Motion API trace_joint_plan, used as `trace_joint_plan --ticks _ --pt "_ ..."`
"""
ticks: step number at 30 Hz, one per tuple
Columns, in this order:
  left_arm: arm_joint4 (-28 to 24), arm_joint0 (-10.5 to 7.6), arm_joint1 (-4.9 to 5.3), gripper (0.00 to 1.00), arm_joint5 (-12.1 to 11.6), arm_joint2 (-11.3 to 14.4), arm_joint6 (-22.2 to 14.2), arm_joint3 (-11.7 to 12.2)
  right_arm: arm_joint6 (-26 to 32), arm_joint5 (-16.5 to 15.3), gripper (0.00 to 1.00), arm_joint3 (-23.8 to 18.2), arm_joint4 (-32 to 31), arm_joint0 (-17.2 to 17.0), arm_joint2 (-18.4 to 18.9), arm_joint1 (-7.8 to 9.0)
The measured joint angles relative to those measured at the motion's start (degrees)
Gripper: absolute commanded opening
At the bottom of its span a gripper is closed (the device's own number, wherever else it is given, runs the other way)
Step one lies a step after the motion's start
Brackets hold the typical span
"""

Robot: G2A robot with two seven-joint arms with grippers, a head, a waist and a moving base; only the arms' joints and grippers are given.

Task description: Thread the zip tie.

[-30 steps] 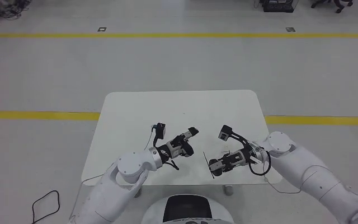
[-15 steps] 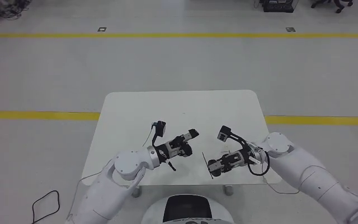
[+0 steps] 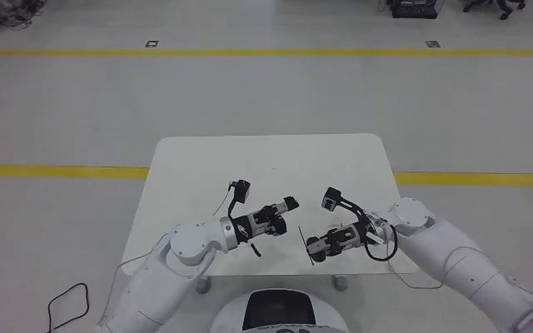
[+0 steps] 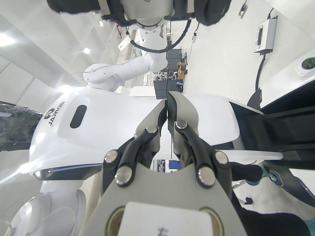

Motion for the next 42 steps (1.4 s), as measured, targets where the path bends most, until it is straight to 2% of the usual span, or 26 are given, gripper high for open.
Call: trace_joint_plan --ticks 1,4,6,9,10,11,20,25,28,36,42 --pt "0.4 -0.18 0.05 0.96 0.0 0.2 -0.2 0.1 0.2 0.0 0.00 0.2 0.0 0.0 0.1 -0.09" --pt "0.8 -0.41 0.13 0.72 0.2 0.7 -0.1 0.2 0.8 0.1 0.00 0.8 -0.1 -0.1 0.4 -0.39" --pt "0.8 -0.68 0.20 0.62 0.2 0.9 -0.3 0.4 1.1 0.0 0.00 1.3 -0.1 -0.2 0.7 -0.58" --pt "1.2 -0.93 0.33 0.58 0.4 1.3 -0.6 0.5 1.4 -0.2 0.00 2.0 0.1 -0.4 1.2 -0.81" --pt "1.5 -0.97 0.38 0.45 0.6 1.4 -0.6 0.4 1.4 -0.2 0.00 2.2 0.2 -0.5 1.3 -0.88" --pt "1.8 -0.98 0.43 0.39 0.7 1.6 -0.6 0.3 1.4 -0.2 0.00 2.3 0.2 -0.6 1.4 -0.94" --pt "2.9 -1.04 0.86 0.35 1.0 2.5 -1.0 -0.4 1.4 -0.4 0.00 2.7 -0.2 -0.8 1.6 -1.51" --pt "2.8 -1.30 1.07 0.29 1.1 2.8 -1.1 -0.4 1.4 -0.4 0.00 2.9 -0.4 -0.7 1.5 -1.74" --pt "2.8 -1.43 1.18 0.30 1.1 3.1 -1.1 -0.3 1.4 -0.5 0.00 3.0 -0.5 -0.7 1.5 -1.81" --pt "2.9 -1.92 1.44 0.20 1.4 3.9 -1.1 -0.2 1.4 -0.9 0.00 3.2 -0.6 -0.7 1.6 -1.89" --pt "3.0 -2.22 1.65 0.20 1.4 4.3 -1.1 -0.1 1.4 -1.0 0.00 3.2 -0.8 -0.7 1.5 -1.95"
